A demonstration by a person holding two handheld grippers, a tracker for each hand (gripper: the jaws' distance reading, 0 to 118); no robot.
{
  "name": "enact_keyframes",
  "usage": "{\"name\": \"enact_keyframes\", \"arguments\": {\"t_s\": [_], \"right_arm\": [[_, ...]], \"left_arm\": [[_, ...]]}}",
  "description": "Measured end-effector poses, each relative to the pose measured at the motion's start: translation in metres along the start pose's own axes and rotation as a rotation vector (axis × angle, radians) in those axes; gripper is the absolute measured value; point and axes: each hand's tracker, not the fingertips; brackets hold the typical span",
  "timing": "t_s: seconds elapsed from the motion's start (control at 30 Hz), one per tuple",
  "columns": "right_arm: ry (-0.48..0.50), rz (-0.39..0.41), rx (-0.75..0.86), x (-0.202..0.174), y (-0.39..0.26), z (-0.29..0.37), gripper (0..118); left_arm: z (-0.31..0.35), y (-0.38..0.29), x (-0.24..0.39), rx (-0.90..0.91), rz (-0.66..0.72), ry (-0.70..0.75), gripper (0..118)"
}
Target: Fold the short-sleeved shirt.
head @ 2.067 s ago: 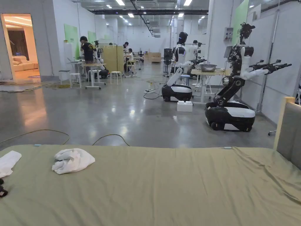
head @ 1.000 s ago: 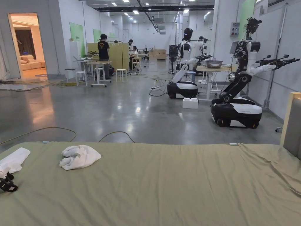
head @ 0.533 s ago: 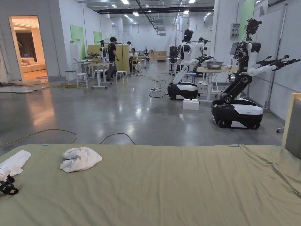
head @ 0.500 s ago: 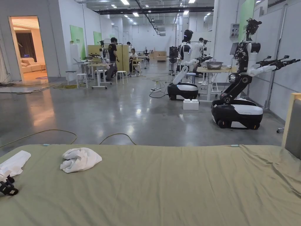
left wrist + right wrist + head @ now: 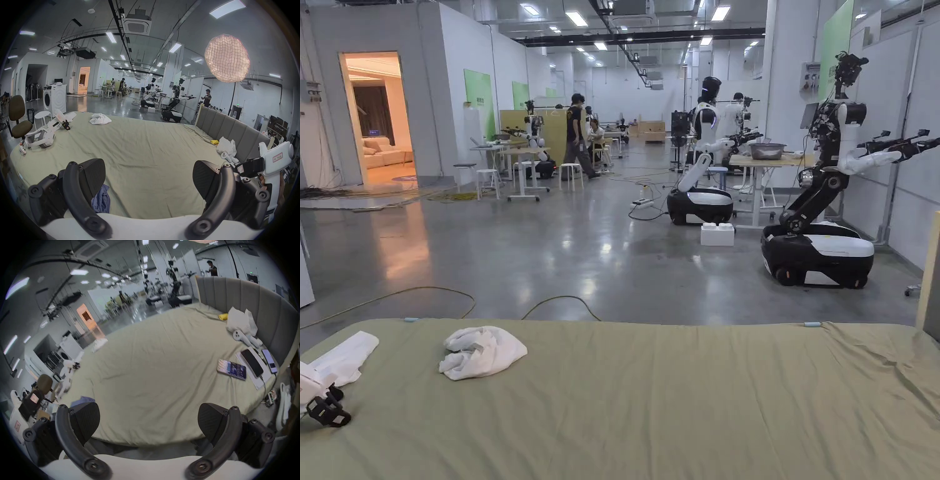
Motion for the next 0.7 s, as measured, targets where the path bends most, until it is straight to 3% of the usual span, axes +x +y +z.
{"name": "enact_keyframes", "arguments": {"t_s": [0.07, 0.33, 0.7], "right_arm": [[-0.028, 0.031, 0.018, 0.0, -0.002, 0.0, 118], [0.082, -0.011, 0.067, 0.005, 0.005, -0.003, 118], [-0.046, 0.094, 0.219, -0.009, 0.001, -0.012, 118]], "left_arm": [[-0.001, 0.001, 0.001, -0.004, 0.002, -0.006, 111], [-0.004, 0.004, 0.002, -0.007, 0.008, -0.024, 111], [-0.005, 0.003, -0.001, -0.01, 0.012, 0.0, 111]]}}
